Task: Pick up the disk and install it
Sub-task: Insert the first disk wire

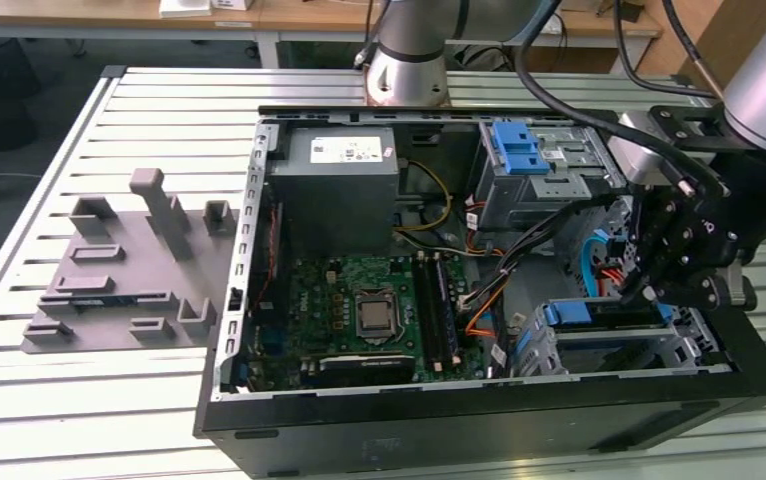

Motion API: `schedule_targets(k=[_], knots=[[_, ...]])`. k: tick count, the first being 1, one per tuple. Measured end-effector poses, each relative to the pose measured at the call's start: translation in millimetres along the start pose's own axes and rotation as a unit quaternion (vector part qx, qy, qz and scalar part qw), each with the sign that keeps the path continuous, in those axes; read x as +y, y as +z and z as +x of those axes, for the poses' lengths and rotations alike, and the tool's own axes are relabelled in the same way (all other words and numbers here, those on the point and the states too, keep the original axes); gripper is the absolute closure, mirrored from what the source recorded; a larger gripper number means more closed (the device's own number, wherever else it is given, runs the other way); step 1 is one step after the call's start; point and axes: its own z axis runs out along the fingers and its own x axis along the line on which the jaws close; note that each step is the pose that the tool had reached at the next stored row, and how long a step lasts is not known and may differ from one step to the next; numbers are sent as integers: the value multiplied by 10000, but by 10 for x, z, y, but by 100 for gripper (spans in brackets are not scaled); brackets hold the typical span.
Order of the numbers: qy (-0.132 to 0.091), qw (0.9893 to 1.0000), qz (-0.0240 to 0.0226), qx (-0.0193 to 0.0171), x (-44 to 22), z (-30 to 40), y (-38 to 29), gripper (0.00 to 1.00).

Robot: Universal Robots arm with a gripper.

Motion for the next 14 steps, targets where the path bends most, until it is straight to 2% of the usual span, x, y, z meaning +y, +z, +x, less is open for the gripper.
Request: schedule_targets(k=[14], knots=[[0, 10000, 0, -1, 0, -1, 32, 84]])
